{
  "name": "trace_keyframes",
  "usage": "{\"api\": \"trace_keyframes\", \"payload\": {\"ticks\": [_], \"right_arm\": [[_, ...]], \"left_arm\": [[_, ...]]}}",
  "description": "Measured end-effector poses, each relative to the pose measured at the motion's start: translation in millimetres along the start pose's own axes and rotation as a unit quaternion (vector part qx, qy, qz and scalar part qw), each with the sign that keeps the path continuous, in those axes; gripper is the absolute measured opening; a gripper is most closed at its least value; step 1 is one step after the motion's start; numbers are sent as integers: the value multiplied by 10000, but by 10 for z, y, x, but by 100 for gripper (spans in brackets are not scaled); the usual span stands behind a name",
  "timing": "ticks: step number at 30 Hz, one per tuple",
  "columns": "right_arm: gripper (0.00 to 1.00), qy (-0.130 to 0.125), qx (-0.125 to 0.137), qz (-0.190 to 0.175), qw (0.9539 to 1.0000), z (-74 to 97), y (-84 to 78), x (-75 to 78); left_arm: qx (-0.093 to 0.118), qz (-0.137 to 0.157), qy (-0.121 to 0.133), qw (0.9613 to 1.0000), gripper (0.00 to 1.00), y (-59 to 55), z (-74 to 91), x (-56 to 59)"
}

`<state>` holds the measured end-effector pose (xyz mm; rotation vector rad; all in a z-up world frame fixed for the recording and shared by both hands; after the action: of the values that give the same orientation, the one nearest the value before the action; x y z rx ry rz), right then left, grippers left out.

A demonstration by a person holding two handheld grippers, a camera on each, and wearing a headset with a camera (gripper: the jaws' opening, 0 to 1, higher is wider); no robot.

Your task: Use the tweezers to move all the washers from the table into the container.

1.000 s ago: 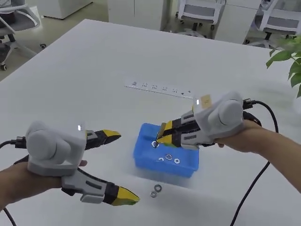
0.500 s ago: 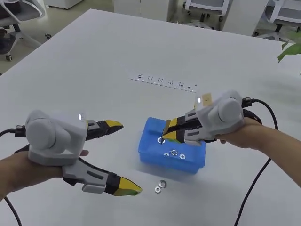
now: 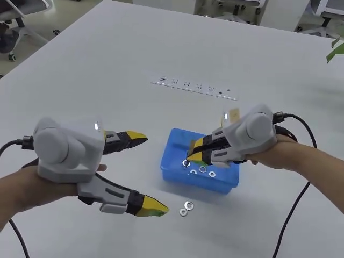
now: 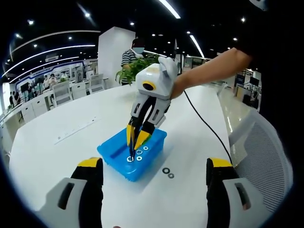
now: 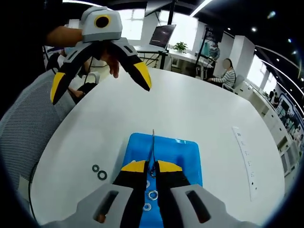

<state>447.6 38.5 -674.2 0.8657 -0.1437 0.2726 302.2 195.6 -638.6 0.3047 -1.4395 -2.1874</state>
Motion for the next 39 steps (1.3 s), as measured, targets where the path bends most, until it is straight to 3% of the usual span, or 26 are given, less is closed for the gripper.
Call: {"api": "trace_keyframes", "payload": {"ticks": [5, 10, 18, 29, 39], "right_arm": [[8, 77, -9, -34, 10000, -29, -26, -27], [8, 136, 14, -109, 9998, -47, -38, -56], [8, 146, 39, -68, 9999, -56, -45, -61], [8, 142, 60, -57, 9999, -51, -53, -71], [8, 153, 65, -1, 9999, -45, -44, -73]], "left_arm": [[20, -43, -44, 10000, 90, 24, -55, -39], [83, -4, -167, 9998, 77, 61, -125, -77], [74, -130, -151, 9998, 55, 158, -253, -184], [-177, -405, -171, 9989, 29, 207, -442, -334], [-352, -569, -137, 9977, 19, 247, -582, -473]]}}
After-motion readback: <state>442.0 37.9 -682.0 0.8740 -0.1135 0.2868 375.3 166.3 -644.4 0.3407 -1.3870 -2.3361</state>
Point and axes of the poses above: the centre of the closed fingertips' face, and the gripper's own axes: z roughly backward along the fingers, x roughly to its right, y roughly out of its top, the point moved 10 cm from there along z, roughly backward along the fingers, and after that the axes turned 8 degrees about -y, right-handed, at the moved point
